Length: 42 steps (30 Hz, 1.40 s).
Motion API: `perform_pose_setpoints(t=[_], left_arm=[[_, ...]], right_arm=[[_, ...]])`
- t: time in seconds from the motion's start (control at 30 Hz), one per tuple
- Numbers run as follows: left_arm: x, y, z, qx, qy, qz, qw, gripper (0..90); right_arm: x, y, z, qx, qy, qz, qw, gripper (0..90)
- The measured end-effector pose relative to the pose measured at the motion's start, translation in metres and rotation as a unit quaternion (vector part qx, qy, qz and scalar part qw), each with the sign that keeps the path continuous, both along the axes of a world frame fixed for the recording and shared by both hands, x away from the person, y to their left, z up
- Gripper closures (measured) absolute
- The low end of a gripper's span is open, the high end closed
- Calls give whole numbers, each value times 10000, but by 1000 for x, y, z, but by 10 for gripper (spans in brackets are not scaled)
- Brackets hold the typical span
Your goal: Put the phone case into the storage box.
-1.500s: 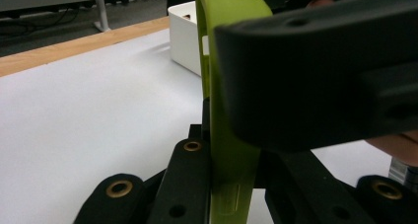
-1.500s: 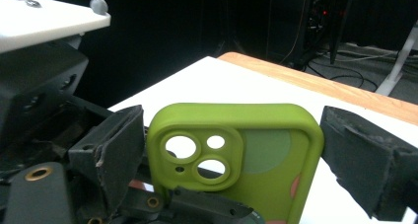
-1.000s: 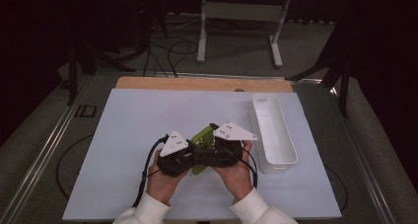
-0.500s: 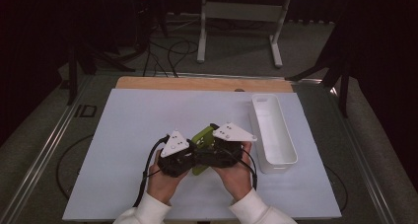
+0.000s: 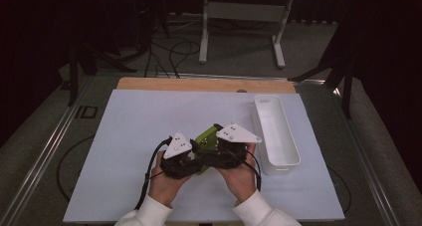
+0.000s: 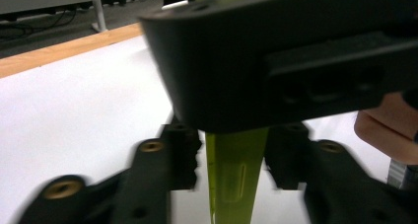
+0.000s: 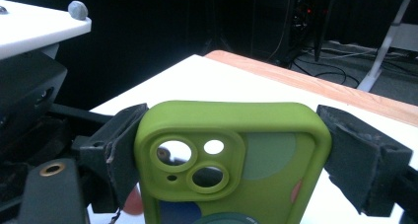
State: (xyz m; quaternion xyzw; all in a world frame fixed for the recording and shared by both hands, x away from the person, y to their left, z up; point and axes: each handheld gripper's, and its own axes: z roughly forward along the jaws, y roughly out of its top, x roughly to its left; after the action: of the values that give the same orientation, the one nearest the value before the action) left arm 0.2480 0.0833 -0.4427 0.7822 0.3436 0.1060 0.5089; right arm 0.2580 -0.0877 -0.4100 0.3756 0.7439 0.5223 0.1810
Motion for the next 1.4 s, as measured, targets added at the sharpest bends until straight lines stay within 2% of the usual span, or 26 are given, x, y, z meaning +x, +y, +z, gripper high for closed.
perform_pose_setpoints(t=[0.07, 0.13, 0.33, 0.43, 0.53, 0.57, 0.83, 0.97, 1.4], left_arm=[[0, 0, 0, 27, -7, 75, 10000, 469], [0, 1, 0, 30, -14, 127, 9999, 443], [0, 2, 1, -23, -66, 270, 9996, 274], [-1, 1, 1, 45, -131, 333, 9993, 167], [-1, 1, 2, 49, -135, 321, 9994, 112], [-1, -1, 1, 118, -135, 331, 9993, 71], [-2, 0, 1, 153, -174, 351, 9991, 12], [-1, 1, 2, 245, -202, 383, 9988, 10], [-2, 12, 2, 197, -296, 448, 9984, 7]], right_arm=[[0, -1, -1, 22, 16, -45, 10000, 160], [1, -2, -1, 24, 25, -50, 10000, 160], [2, -4, -1, 13, 16, -95, 10000, 160], [1, -3, 1, 19, 18, -98, 9999, 160], [1, -3, 1, 18, 13, -94, 10000, 159], [1, -3, 1, 19, 10, -92, 10000, 159], [1, -3, 2, 39, 14, -108, 9999, 159], [1, -4, 3, 48, 8, -116, 9999, 159], [3, -4, 4, 44, -5, -143, 9999, 158]])
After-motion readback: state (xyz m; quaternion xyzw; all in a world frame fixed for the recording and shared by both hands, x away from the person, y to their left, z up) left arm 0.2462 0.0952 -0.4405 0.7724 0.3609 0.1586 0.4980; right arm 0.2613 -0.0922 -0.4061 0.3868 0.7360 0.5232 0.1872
